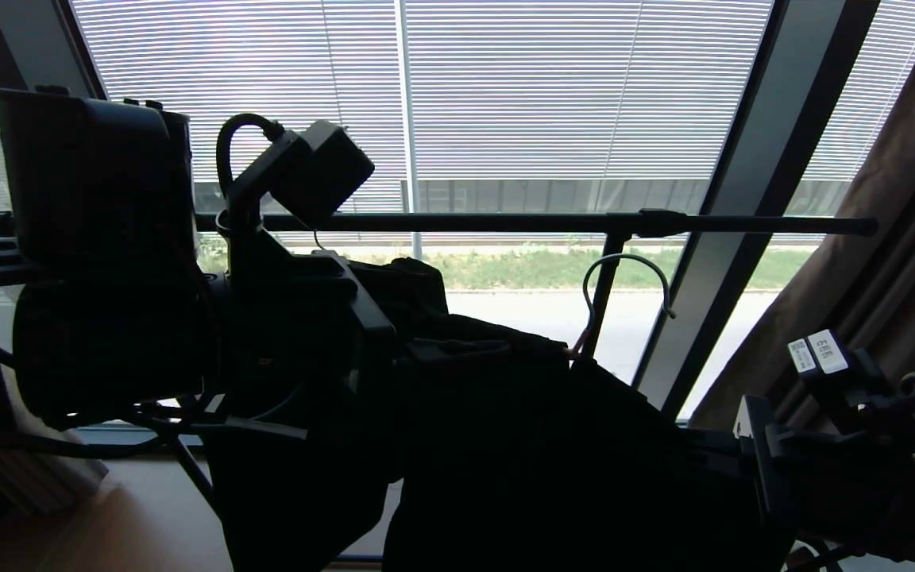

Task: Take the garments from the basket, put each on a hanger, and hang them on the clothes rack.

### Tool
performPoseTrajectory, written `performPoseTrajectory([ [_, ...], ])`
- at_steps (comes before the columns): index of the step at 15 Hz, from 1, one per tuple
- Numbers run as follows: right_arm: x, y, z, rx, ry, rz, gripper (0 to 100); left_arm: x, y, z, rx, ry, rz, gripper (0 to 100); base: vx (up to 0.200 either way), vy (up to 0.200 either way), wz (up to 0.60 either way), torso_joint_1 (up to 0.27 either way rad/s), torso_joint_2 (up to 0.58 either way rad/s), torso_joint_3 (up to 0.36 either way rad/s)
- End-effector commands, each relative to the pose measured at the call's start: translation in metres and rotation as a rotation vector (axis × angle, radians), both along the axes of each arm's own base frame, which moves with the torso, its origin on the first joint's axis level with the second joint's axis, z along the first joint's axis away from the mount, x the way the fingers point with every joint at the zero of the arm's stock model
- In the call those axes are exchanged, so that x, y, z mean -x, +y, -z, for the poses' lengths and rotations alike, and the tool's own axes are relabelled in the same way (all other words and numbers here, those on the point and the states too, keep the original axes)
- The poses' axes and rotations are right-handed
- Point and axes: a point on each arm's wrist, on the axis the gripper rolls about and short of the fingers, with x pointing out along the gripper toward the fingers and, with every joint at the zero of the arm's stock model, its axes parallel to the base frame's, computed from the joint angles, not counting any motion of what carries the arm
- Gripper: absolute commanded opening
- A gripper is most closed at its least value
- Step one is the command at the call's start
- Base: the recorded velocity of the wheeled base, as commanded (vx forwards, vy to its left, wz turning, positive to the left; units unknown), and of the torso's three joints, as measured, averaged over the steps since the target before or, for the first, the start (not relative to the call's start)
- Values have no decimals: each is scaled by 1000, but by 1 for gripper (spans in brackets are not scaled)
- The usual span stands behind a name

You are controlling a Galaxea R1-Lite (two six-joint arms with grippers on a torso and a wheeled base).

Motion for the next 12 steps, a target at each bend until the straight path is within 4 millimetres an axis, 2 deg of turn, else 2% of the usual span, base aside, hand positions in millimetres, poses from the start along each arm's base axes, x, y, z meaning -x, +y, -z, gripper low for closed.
performPoseTrajectory([
  [1,0,0,0,-1,-2,-1,0,1,3,-4,-1,0,-9,100,0,0,0,0,0,0],
  [3,-2,-6,-1,-7,-5,10,0,1,9,-1,-10,11,-29,100,0,0,0,0,0,0],
  [7,-6,-31,4,-19,-19,-91,0,2,27,15,-21,25,-81,100,0,0,0,0,0,0],
  [12,-8,-33,6,-20,-9,-96,0,15,51,29,16,-13,-119,100,0,0,0,0,0,0],
])
